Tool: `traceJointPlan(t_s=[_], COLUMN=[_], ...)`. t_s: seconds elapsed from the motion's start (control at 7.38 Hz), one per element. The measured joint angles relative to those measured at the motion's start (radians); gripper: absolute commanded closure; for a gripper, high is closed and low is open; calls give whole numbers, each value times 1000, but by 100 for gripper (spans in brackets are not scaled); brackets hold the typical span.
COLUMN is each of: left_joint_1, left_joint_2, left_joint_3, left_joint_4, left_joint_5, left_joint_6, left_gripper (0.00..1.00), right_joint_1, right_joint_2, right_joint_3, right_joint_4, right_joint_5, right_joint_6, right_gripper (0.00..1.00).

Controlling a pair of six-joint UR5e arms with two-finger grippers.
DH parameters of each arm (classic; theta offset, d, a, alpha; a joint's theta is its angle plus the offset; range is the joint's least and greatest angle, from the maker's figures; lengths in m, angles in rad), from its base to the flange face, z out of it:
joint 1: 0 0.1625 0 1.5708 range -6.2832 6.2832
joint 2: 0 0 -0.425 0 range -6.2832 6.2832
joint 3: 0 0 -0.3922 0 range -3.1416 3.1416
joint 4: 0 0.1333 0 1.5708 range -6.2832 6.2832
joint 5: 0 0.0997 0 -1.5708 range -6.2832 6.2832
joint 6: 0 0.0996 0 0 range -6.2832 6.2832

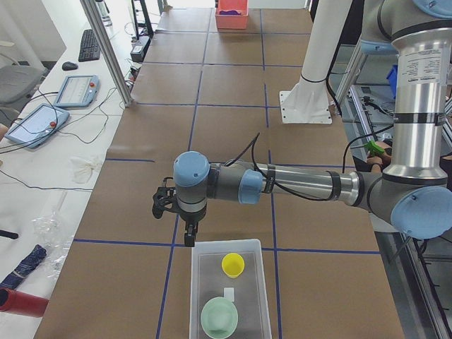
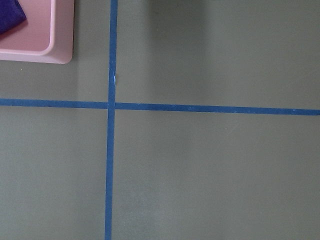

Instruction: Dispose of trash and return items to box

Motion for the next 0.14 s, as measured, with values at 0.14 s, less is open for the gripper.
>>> traceJointPlan(t_s=[0.14], left_joint_1=[0], left_joint_2=[-4], left_joint_3=[1], left_joint_4=[-1], left_joint_5=[-1], left_joint_6=[0], left_gripper=[0], right_joint_1=[0], right_joint_2=[0], right_joint_3=[2], right_joint_4=[0], right_joint_5=[2], right_joint_6=[0], right_gripper=[0])
